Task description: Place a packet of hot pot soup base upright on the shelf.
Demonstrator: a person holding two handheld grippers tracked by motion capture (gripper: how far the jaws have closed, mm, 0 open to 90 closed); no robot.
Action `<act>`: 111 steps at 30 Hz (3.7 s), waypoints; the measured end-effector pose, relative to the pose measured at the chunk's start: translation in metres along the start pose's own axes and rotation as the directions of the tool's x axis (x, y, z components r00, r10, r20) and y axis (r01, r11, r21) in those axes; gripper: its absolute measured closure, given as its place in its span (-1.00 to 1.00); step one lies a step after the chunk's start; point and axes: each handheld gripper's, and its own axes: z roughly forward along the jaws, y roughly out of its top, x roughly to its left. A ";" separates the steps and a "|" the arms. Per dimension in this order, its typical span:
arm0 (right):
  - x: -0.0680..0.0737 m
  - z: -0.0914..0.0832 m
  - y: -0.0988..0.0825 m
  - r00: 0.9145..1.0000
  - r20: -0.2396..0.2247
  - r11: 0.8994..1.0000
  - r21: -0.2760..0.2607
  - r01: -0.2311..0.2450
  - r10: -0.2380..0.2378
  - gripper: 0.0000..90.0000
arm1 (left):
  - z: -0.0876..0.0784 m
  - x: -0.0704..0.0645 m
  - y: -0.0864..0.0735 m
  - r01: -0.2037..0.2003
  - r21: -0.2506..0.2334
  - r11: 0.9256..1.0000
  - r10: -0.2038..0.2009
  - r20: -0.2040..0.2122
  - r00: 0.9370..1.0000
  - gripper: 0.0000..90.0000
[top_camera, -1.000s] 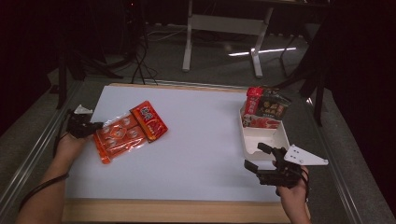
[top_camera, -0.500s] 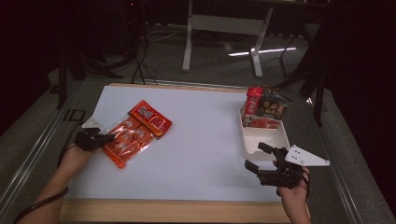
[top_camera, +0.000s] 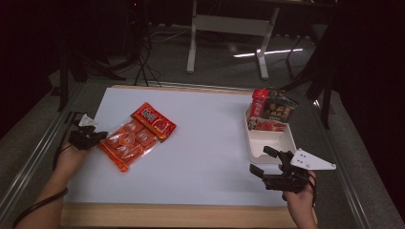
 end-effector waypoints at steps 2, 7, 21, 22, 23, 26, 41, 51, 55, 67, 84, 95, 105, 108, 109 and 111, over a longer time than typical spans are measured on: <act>0.000 0.000 0.000 1.000 -0.003 1.000 -0.002 -0.002 0.002 -0.67 | 0.005 0.003 -0.003 0.002 0.016 1.000 -0.002 -0.008 1.000 1.00; -0.001 -0.001 0.000 1.000 0.001 1.000 -0.004 -0.005 0.005 -0.67 | 0.010 0.002 -0.004 0.013 0.013 1.000 -0.013 0.014 1.000 1.00; -0.001 -0.002 0.000 1.000 -0.001 1.000 -0.007 -0.008 0.008 -0.67 | 0.005 -0.036 -0.005 -0.051 0.030 0.998 0.047 0.107 0.993 1.00; -0.001 -0.002 0.000 1.000 -0.002 1.000 -0.008 -0.008 0.008 -0.67 | 0.005 -0.042 -0.005 -0.051 0.027 0.998 0.048 0.122 0.991 1.00; 0.000 -0.002 0.000 1.000 0.001 1.000 -0.006 -0.002 0.002 -0.67 | 0.005 -0.045 -0.005 -0.059 0.023 0.998 0.055 0.136 0.989 1.00; 0.000 -0.001 0.001 1.000 -0.001 1.000 -0.006 -0.003 0.003 -0.67 | 0.004 -0.057 -0.004 -0.072 0.024 0.997 0.067 0.162 0.984 1.00; 0.002 0.000 0.001 1.000 -0.007 1.000 0.002 0.003 -0.003 -0.67 | 0.009 -0.092 0.011 -0.138 0.020 0.990 0.131 0.209 0.969 1.00; 0.001 -0.001 0.000 1.000 -0.002 1.000 0.004 -0.003 0.003 -0.67 | 0.029 -0.067 0.037 -0.041 -0.024 0.999 0.043 0.124 0.991 1.00; 0.001 0.001 0.000 1.000 0.000 1.000 0.009 -0.001 0.001 -0.67 | 0.039 -0.060 0.049 -0.020 -0.024 1.000 0.022 0.113 0.993 1.00; -0.001 0.001 -0.002 1.000 0.000 1.000 0.014 -0.004 0.004 -0.67 | 0.071 -0.050 0.070 0.012 0.010 1.000 -0.012 0.079 0.997 1.00; 0.000 0.001 -0.002 1.000 -0.006 1.000 0.012 -0.009 0.009 -0.67 | 0.078 -0.096 0.077 -0.082 -0.008 0.997 0.082 0.190 0.978 1.00; 0.000 0.000 -0.002 1.000 -0.008 1.000 0.010 -0.008 0.008 -0.67 | 0.084 -0.153 0.086 -0.183 -0.047 0.982 0.189 0.304 0.934 1.00; 0.000 -0.001 -0.002 1.000 -0.009 1.000 0.008 -0.003 0.003 -0.67 | 0.083 -0.174 0.087 -0.232 -0.062 0.971 0.239 0.336 0.911 1.00; 0.000 -0.002 -0.002 1.000 -0.009 1.000 0.008 -0.006 0.006 -0.67 | 0.081 -0.168 0.085 -0.192 -0.076 0.979 0.206 0.346 0.915 1.00; 0.001 -0.002 -0.002 1.000 -0.007 1.000 0.008 -0.002 0.003 -0.67 | 0.078 -0.166 0.085 -0.182 -0.066 0.981 0.194 0.351 0.916 1.00; 0.001 -0.003 -0.001 1.000 -0.007 1.000 0.006 -0.001 0.001 -0.67 | 0.071 -0.164 0.081 -0.196 -0.073 0.978 0.209 0.352 0.912 1.00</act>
